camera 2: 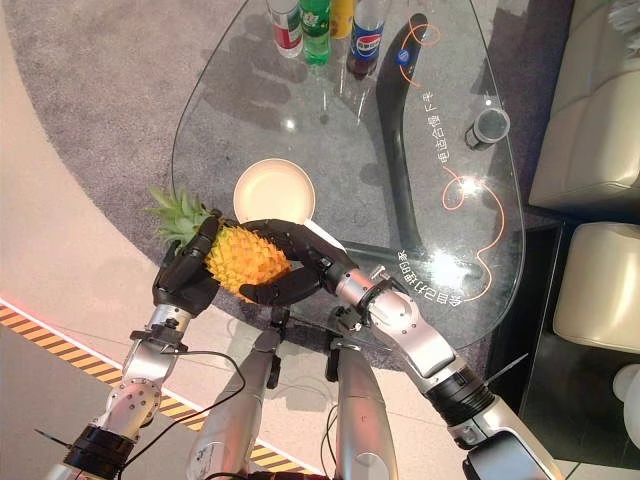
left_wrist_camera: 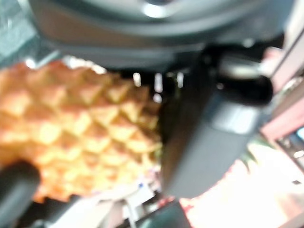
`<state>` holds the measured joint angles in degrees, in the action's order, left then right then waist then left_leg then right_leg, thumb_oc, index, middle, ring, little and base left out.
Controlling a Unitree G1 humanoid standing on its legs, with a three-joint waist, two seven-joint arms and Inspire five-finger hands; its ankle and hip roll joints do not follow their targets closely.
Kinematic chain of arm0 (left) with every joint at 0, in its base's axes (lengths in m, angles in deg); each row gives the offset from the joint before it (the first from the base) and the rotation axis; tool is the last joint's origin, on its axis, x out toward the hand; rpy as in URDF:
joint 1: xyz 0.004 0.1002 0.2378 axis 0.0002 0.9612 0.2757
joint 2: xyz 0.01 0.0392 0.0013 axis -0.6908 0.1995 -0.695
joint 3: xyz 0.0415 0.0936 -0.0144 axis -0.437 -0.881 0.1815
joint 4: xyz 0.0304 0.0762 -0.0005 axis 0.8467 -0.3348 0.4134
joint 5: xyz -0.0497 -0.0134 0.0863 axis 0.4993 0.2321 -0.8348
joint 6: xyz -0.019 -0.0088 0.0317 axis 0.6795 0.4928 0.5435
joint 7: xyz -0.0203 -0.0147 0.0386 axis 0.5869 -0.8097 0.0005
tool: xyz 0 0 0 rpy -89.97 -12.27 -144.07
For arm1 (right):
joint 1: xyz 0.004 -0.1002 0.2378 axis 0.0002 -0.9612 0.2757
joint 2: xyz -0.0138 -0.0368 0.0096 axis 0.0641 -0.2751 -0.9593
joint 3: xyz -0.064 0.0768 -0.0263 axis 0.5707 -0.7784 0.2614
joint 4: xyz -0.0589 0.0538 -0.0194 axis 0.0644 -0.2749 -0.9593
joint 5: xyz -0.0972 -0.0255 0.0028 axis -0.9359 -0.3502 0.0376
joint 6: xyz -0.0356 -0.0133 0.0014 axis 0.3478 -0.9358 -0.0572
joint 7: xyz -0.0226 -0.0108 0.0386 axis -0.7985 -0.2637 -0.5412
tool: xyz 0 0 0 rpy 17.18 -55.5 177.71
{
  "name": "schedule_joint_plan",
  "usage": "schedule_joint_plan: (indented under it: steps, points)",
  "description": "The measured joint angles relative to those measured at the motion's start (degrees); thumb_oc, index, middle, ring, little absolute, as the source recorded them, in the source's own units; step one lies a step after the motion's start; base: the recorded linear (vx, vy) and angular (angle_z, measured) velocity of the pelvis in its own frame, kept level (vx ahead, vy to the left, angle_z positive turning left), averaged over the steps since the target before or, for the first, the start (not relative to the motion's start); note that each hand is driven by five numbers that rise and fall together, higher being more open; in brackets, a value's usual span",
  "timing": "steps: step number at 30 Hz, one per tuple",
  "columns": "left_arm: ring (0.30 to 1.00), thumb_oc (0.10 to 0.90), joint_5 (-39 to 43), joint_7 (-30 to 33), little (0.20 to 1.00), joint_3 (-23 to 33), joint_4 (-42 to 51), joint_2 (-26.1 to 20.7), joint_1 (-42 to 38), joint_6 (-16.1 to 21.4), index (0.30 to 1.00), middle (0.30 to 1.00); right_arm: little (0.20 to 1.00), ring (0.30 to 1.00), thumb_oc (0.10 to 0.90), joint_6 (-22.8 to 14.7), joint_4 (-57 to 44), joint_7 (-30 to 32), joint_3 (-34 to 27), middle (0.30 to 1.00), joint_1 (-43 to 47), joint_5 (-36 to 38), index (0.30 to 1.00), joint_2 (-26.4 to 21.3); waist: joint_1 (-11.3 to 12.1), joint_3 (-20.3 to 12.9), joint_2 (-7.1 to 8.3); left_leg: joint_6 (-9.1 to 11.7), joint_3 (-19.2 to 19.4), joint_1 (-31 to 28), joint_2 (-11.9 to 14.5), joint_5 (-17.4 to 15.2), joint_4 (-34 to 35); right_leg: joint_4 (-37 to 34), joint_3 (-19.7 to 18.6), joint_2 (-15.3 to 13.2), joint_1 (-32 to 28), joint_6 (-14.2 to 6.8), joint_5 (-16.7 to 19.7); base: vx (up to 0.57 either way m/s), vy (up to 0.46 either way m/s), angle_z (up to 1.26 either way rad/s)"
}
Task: Pick up the fruit to the plate
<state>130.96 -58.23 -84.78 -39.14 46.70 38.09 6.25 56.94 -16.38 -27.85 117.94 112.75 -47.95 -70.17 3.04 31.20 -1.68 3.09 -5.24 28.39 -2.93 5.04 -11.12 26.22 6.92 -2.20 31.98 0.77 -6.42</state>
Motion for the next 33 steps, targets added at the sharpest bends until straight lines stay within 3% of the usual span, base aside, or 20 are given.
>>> schedule_joint_plan:
  steps: [18,19,20,33]
  points:
    - [0.300,0.100,4.36,-3.85,0.200,0.31,-0.04,4.08,1.74,5.59,0.300,0.300,0.200,0.300,0.100,0.13,-1.18,-0.36,-0.04,0.300,1.25,-1.39,0.300,1.83,-0.01,-0.01,0.26,0.01,0.00,-0.07,0.01,0.01,0.01,0.13,0.15,-0.07,-0.02,-0.01,-0.01,0.00,0.000,0.00]
    - [0.300,0.100,4.35,-3.85,0.200,0.31,-0.04,4.12,1.81,5.64,0.300,0.300,0.488,0.547,0.388,0.13,-1.18,-0.35,-0.03,0.547,1.29,-1.69,0.547,1.86,-0.04,0.01,0.31,0.00,0.00,-0.06,0.01,0.01,0.01,0.13,0.16,-0.07,-0.02,-0.01,-0.01,0.00,0.000,0.00]
    - [0.300,0.100,4.36,-3.85,0.200,0.33,-0.04,4.25,1.87,5.69,0.300,0.300,0.900,0.900,0.800,0.13,-1.18,-0.34,-0.04,0.900,1.29,-1.88,0.900,1.91,-0.05,0.01,0.37,0.00,0.00,-0.06,0.02,0.01,0.01,0.13,0.18,-0.06,-0.02,-0.01,-0.01,0.00,0.000,0.00]
    - [0.300,0.100,4.34,-3.85,0.200,2.62,-0.04,6.02,1.30,7.18,0.300,0.300,0.900,0.900,0.800,-0.01,-2.33,-0.20,0.07,0.900,0.27,-2.08,0.900,4.37,-0.13,0.02,0.67,0.02,-0.08,0.07,0.13,0.03,0.05,0.03,0.45,-0.13,0.01,-0.04,-0.05,0.00,0.000,0.00]
